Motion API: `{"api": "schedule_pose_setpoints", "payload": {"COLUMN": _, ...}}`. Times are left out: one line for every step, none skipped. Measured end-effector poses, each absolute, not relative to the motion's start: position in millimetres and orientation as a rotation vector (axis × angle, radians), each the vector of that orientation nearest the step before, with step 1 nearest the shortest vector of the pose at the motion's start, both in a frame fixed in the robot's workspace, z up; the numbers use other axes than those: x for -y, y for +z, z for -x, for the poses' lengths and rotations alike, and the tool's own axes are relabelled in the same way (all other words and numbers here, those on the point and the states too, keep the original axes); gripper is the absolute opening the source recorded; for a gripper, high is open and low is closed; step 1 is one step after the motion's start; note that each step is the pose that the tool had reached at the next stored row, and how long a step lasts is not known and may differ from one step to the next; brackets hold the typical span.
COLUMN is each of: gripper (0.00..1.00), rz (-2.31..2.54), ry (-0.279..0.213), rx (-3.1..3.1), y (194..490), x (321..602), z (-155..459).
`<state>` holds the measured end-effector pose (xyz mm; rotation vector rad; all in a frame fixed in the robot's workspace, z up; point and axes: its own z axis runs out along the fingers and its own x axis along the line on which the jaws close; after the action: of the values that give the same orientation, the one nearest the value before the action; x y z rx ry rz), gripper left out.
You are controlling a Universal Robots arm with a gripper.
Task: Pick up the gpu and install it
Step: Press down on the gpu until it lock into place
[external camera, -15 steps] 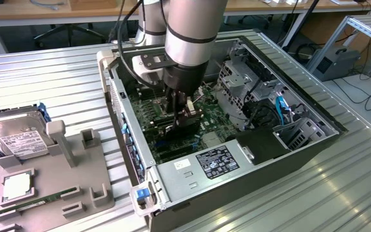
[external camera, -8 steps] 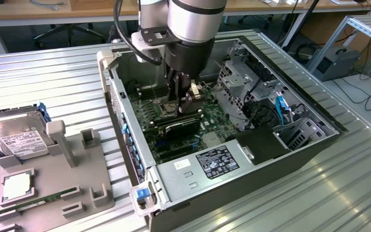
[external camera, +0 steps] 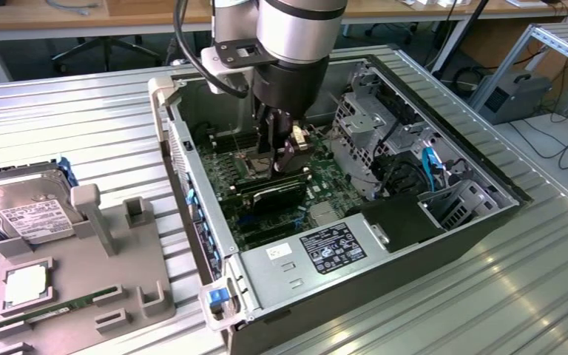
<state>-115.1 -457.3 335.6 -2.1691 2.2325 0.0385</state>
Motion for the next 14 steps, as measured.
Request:
{"api": "schedule_pose_setpoints", "payload": {"gripper": 0.52, "rz": 2.169, "ry": 0.039, "rx": -2.233, "y": 335.6, "x": 457.3, "z": 115.1}}
{"api": "schedule_pose_setpoints", "payload": {"gripper": 0.52, "rz": 2.169, "ry": 0.038, "rx": -2.233, "y": 335.6, "x": 457.3, "z": 115.1}}
{"api": "schedule_pose_setpoints", "payload": {"gripper": 0.52, "rz": 2.169, "ry": 0.039, "rx": -2.233, "y": 335.6, "x": 457.3, "z": 115.1}}
{"api": "schedule_pose_setpoints", "payload": {"gripper": 0.52, "rz": 2.169, "ry": 0.038, "rx": -2.232, "y": 335.6, "x": 457.3, "z": 115.1}}
{"api": "schedule_pose_setpoints", "payload": {"gripper": 0.52, "rz": 2.169, "ry": 0.038, "rx": -2.232, "y": 335.6, "x": 457.3, "z": 115.1}}
{"api": "schedule_pose_setpoints", "payload": {"gripper": 0.52, "rz": 2.169, "ry": 0.038, "rx": -2.232, "y": 335.6, "x": 457.3, "z": 115.1}}
{"api": "schedule_pose_setpoints", "payload": {"gripper": 0.52, "rz": 2.169, "ry": 0.039, "rx": -2.232, "y": 335.6, "x": 457.3, "z": 115.1}}
{"api": "schedule_pose_setpoints", "payload": {"gripper": 0.52, "rz": 2.169, "ry": 0.039, "rx": -2.233, "y": 335.6, "x": 457.3, "z": 115.1}}
{"api": "schedule_pose_setpoints", "payload": {"gripper": 0.44, "rz": 2.169, "ry": 0.038, "rx": -2.233, "y": 335.6, "x": 457.3, "z": 115.1}}
{"api": "schedule_pose_setpoints", "payload": {"gripper": 0.38, "rz": 2.169, "ry": 0.039, "rx": -2.233, "y": 335.6, "x": 457.3, "z": 115.1}}
{"api": "schedule_pose_setpoints", "payload": {"gripper": 0.32, "rz": 2.169, "ry": 0.038, "rx": -2.232, "y": 335.6, "x": 457.3, "z": 115.1}}
{"api": "schedule_pose_setpoints", "payload": {"gripper": 0.25, "rz": 2.169, "ry": 0.038, "rx": -2.233, "y": 335.6, "x": 457.3, "z": 115.1}}
{"api": "schedule_pose_setpoints", "payload": {"gripper": 0.20, "rz": 2.169, "ry": 0.038, "rx": -2.232, "y": 335.6, "x": 457.3, "z": 115.1}}
{"api": "schedule_pose_setpoints", "payload": {"gripper": 0.11, "rz": 2.169, "ry": 0.038, "rx": -2.233, "y": 335.6, "x": 457.3, "z": 115.1}}
